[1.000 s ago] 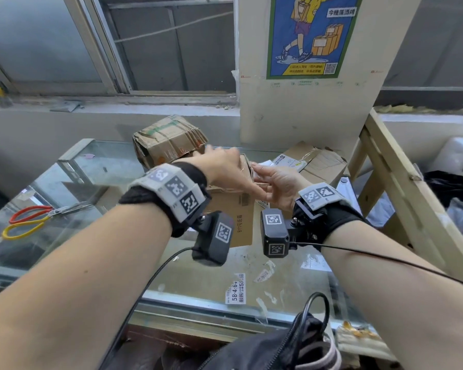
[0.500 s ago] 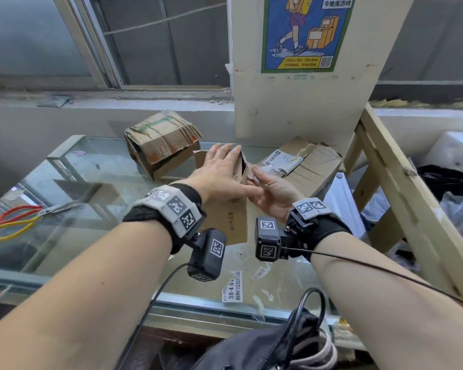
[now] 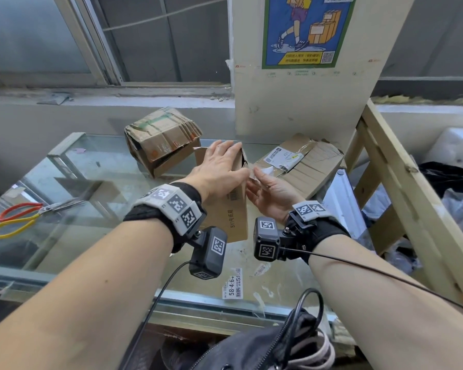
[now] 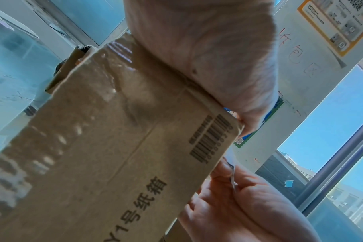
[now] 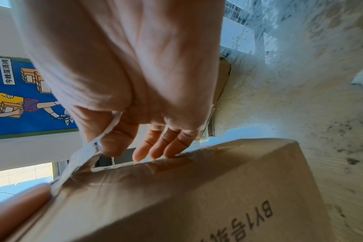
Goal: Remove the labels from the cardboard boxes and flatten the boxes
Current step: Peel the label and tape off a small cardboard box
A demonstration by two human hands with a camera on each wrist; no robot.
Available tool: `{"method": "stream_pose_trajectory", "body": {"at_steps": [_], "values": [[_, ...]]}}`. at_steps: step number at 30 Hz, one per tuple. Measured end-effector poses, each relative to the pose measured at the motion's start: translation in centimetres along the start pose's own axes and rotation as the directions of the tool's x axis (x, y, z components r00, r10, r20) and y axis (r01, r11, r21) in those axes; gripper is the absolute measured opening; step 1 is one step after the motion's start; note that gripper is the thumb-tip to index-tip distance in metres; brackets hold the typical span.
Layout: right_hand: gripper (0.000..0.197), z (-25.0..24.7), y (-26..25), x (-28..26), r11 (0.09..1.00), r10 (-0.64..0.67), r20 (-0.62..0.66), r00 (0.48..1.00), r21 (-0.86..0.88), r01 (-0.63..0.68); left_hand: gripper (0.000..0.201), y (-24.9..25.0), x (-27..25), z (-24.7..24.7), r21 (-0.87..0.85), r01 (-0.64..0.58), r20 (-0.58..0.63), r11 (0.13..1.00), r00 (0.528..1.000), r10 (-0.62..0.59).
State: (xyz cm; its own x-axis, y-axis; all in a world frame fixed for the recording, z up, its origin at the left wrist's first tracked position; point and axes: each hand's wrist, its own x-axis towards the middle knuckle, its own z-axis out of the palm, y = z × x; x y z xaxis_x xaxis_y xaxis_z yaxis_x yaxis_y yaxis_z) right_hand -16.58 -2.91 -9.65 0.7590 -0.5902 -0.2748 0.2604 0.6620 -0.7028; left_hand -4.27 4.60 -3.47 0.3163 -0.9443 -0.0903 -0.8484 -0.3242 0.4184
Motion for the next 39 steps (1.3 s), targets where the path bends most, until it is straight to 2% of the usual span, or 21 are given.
{"method": "stream_pose_trajectory", "body": {"at_steps": [25, 39], "values": [[0.020, -1.2, 1.1, -0.2, 0.981, 0.051, -0.012, 0.999, 0.188, -0.048, 0.066, 0.1, -0.4, 0.7, -0.065, 0.001, -0.023, 0.998, 1.000, -0.002], [0.022, -2.1, 1.8, 0.0, 0.996, 0.086, -0.035, 0.996, 0.031, -0.085, 0.064, 0.4, -0.6, 0.7, -0.060, 0.008, -0.019, 0.998, 1.000, -0.009]]}}
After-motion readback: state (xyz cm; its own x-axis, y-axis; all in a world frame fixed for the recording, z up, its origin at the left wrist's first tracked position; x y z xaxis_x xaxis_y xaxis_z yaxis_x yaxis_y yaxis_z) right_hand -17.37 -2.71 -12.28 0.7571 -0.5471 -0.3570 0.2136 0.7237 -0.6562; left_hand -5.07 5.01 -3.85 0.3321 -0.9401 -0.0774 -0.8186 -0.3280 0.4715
